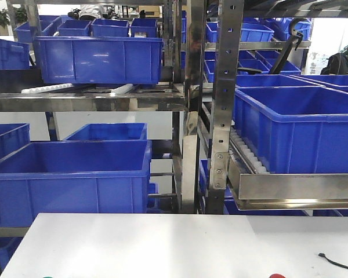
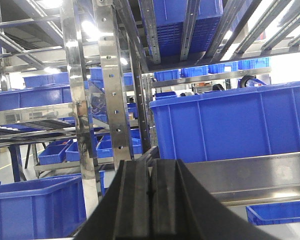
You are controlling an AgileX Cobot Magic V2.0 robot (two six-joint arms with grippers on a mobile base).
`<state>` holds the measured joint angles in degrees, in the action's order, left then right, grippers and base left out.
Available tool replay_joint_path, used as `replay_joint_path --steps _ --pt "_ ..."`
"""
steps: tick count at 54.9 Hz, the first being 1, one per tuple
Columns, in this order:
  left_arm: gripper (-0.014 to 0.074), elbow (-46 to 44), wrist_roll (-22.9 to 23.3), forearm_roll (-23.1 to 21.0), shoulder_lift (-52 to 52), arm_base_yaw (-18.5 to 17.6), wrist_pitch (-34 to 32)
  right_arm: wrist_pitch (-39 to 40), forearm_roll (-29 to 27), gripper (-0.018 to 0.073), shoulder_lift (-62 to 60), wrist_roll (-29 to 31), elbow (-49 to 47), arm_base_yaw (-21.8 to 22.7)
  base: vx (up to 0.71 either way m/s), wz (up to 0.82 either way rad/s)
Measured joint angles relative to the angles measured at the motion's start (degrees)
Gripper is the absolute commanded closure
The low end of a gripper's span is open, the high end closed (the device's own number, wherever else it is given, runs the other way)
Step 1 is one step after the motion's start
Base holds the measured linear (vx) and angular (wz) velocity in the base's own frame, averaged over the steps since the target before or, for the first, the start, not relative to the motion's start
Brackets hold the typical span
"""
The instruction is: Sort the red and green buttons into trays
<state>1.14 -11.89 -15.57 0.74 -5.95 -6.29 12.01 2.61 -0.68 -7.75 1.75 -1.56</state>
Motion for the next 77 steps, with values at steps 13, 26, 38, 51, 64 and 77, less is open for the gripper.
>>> replay_joint_path --steps 13,26,38,51,64,77 --pt "0.0601 -15.39 -0.16 -0.74 -3.35 0.0 0.88 -8.87 0.2 0.0568 4.17 4.28 -17.88 0.0 0.0 0.0" --pt "0.0601 -42.47 -4.77 -0.44 -41.22 0.0 3.28 -14.38 1.28 0.0568 38.68 15.97 -48.23 0.0 0.0 0.0" --pt "0.0561 -43.86 -4.77 -0.44 -50.0 0.0 2.83 -15.26 1.28 0.0519 47.55 16.09 -48.61 0.0 0.0 0.0" --pt "0.0316 -44.03 -4.77 -0.44 -51.11 0.0 2.42 -16.34 1.28 0.0171 48.36 15.8 -48.61 0.0 0.0 0.0" --pt "0.0059 -44.03 -4.77 -0.44 -51.11 0.0 2.35 -15.03 0.18 -0.0171 48.36 12.9 -48.61 0.0 0.0 0.0" --pt "0.004 -44.03 -4.77 -0.44 -51.11 0.0 2.35 -4.94 -1.13 -0.0136 50.34 11.1 -48.17 0.0 0.0 0.0"
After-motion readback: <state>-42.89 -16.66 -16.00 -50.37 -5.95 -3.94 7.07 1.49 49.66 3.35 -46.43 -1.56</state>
